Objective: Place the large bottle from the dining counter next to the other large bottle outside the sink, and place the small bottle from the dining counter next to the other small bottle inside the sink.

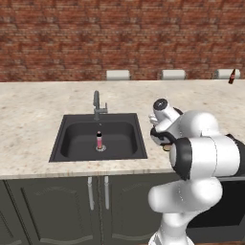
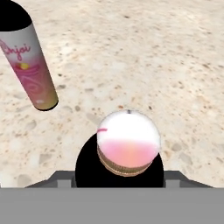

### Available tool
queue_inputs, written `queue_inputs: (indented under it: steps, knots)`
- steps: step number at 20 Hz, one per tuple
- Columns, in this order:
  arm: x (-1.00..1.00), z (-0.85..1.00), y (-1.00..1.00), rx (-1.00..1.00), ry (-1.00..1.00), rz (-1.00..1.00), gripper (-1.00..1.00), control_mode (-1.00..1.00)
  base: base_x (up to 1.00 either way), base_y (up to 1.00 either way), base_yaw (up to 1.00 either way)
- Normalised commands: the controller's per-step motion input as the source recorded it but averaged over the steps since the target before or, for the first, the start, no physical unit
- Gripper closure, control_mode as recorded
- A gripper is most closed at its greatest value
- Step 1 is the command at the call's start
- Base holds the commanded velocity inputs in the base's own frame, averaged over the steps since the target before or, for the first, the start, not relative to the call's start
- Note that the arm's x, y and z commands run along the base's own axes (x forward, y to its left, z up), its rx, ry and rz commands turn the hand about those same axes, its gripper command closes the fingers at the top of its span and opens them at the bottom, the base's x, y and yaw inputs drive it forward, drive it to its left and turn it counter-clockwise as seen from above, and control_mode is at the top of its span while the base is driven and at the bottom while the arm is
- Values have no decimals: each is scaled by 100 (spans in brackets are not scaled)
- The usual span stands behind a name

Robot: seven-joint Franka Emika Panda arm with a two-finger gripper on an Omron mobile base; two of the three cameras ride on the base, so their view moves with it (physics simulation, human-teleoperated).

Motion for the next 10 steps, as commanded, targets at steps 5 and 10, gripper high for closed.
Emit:
queue_inputs:
  steps: [5, 10]
  knots:
    - [-51, -40, -23, 0, -5, 0, 100, -100, 0, 0, 0]
    - [1, -37, 15, -1, -5, 0, -100, -100, 0, 0, 0]
